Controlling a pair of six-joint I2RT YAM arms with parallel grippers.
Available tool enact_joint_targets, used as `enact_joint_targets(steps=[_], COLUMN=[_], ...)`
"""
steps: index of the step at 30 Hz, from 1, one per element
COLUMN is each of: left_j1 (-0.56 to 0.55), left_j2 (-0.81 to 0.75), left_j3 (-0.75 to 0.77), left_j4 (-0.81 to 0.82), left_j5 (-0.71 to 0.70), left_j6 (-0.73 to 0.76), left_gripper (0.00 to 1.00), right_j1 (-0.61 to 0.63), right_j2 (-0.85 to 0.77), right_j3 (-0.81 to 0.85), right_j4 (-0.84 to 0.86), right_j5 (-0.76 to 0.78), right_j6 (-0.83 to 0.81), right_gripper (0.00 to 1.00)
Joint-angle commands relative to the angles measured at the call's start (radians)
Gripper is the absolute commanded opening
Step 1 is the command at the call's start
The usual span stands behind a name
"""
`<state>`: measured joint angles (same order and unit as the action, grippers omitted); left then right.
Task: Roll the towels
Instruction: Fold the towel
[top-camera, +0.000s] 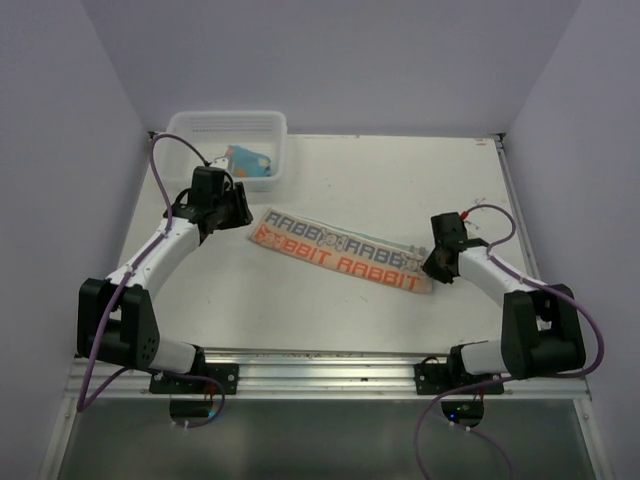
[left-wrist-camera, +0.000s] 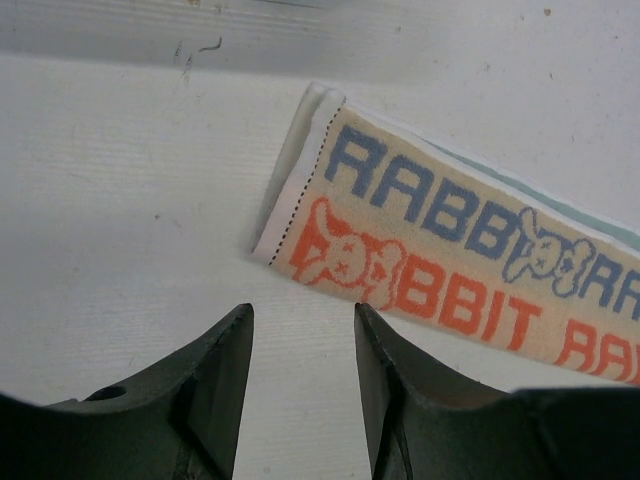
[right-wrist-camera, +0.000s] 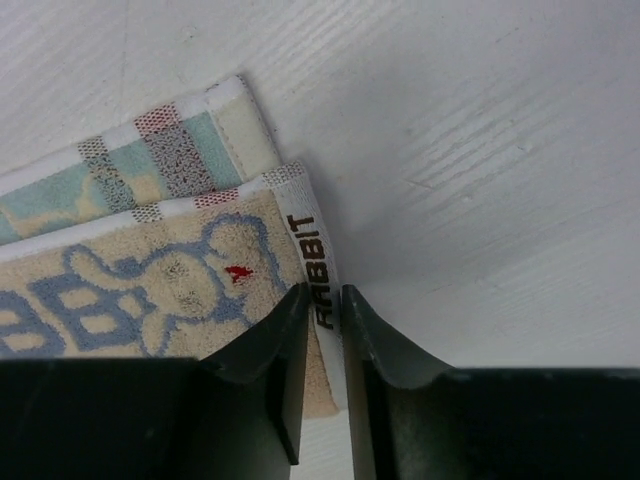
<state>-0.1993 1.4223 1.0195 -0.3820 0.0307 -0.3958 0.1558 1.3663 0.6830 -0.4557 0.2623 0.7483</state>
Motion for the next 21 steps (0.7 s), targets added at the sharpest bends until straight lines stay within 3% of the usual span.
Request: enact_joint_targets(steps=[1,5,13,14,18,21], left_j1=[-0.006,-0.008,-0.008,-0.008,-0.009,-0.011], left_j2=[-0.025,-0.023,-0.017,-0.017,-0.017,-0.017], left_j3=[-0.002,-0.002,-0.004,-0.007,-0.009,-0.009], left_j4=[0.037,0.038,0.043,0.045,0.048,0.048], left_j5=[0.012,0.024,0.047,0.054,0.063,0.066], left_j6=[0.035,0.034,0.032,0.031,0.031,0.029], left_gripper=[0.49,0.49,0.5,0.5,0.5,0.5], right_j1=[-0.007,-0.009,-0.006,-0.007,-0.01,-0.009], right_j2=[0.014,0.004,-0.023,-0.018,0.017,-0.002], right_j3=[0.059,0.096,0.138,0.144,0.145,0.13], right_j4=[0.022,0.019,-0.001,-0.011,-0.069,-0.058], right_j5=[0.0,0.0,0.031,0.043,0.069,0.064], right_j6=[-0.044,-0.069,-0.13,-0.129,-0.099,-0.092], right_gripper=[0.22,0.07,0.02,0.05,0.35,0.4])
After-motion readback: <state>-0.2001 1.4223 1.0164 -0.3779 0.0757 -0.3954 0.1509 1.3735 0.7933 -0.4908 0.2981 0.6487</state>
